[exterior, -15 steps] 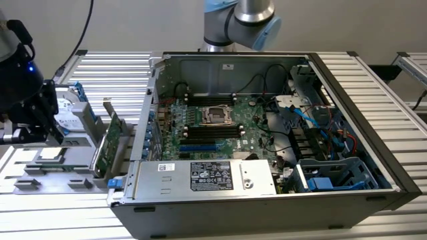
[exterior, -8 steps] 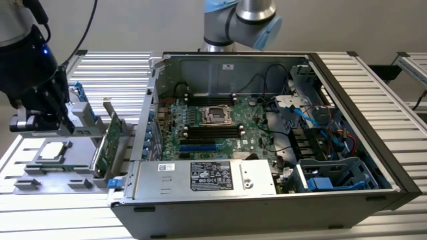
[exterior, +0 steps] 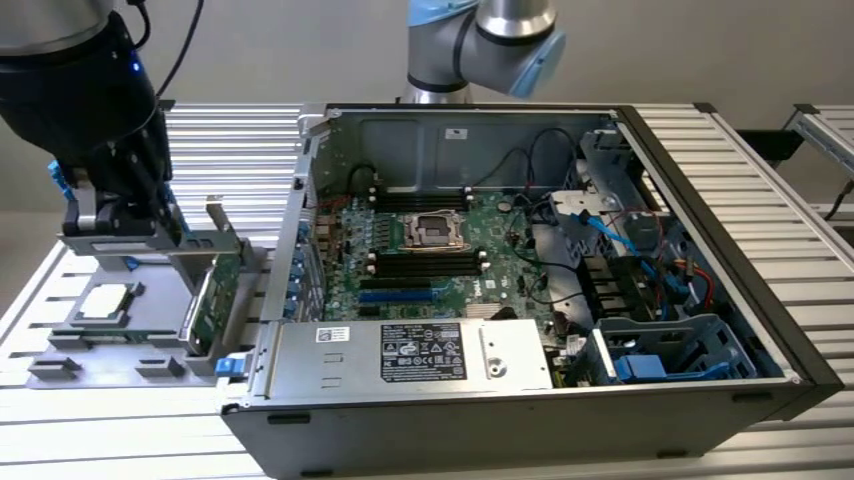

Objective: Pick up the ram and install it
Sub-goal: 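Pick up the ram and move it above insertion slot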

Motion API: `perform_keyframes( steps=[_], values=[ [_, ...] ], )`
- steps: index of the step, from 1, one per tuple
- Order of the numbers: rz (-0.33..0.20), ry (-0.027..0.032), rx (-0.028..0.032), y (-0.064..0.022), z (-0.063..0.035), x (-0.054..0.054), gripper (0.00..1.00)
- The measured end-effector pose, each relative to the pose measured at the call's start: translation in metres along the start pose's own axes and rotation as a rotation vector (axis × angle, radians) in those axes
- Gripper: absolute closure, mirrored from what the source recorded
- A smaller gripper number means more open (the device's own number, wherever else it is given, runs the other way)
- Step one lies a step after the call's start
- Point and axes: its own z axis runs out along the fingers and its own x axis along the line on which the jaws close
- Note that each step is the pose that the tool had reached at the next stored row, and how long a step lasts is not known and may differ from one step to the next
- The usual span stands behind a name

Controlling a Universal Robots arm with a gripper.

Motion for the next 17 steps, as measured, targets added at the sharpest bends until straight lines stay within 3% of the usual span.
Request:
perform_keyframes(
  steps=[8, 17],
  values=[
    [-0.009, -0.0155, -0.0015, -0.0356, -0.0136, 0.001, 0.87],
    [-0.018, -0.0273, -0.0028, -0.0759, -0.021, 0.004, 0.87]
  ],
)
